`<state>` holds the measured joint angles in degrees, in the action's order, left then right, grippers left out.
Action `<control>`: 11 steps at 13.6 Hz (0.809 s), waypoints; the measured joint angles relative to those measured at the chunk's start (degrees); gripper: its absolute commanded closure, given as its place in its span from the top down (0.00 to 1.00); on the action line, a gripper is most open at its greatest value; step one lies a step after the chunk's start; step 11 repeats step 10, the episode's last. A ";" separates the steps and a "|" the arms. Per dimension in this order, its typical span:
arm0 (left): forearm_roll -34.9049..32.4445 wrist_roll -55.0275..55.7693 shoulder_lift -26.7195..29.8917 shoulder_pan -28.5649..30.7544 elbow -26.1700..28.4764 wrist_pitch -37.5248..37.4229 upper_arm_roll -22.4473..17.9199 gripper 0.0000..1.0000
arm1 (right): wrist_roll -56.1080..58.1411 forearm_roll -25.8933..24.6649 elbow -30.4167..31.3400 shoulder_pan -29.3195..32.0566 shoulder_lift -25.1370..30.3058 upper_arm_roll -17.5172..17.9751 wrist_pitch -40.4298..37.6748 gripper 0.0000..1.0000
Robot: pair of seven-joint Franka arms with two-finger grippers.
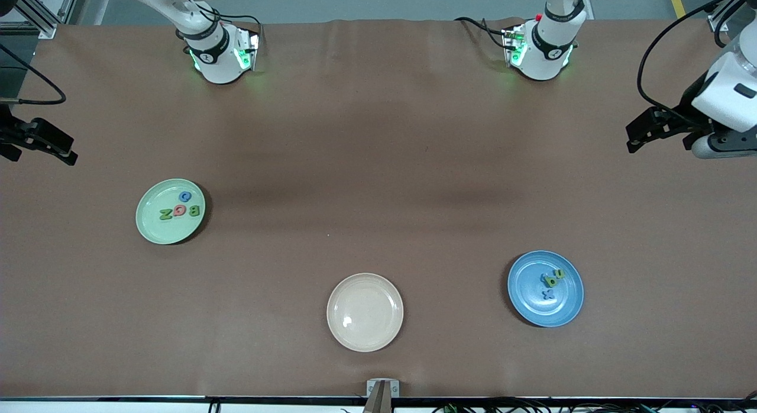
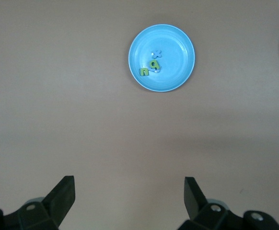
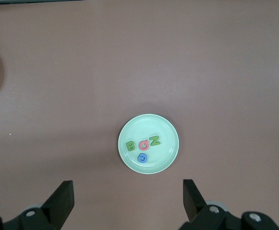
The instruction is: Sort upper and lower case letters into plates
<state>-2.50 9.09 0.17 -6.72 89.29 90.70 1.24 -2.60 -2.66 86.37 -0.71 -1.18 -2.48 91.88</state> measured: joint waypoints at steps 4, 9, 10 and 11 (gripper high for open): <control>0.01 0.00 1.30 0.00 0.25 -2.37 0.86 1.00 | 0.00 0.00 -0.32 0.02 -0.01 -0.35 0.00 1.00; 1.92 -0.06 2.62 0.04 -0.25 -3.20 0.83 1.00 | 0.00 0.00 -0.32 0.02 -0.14 -0.33 0.00 1.00; 1.95 -0.06 2.65 0.05 -0.35 -3.24 0.81 1.00 | 0.00 0.00 -0.32 0.02 -0.15 -0.33 0.00 1.00; 1.95 -0.06 2.65 0.05 -0.35 -3.24 0.81 1.00 | 0.00 0.00 -0.32 0.02 -0.15 -0.33 0.00 1.00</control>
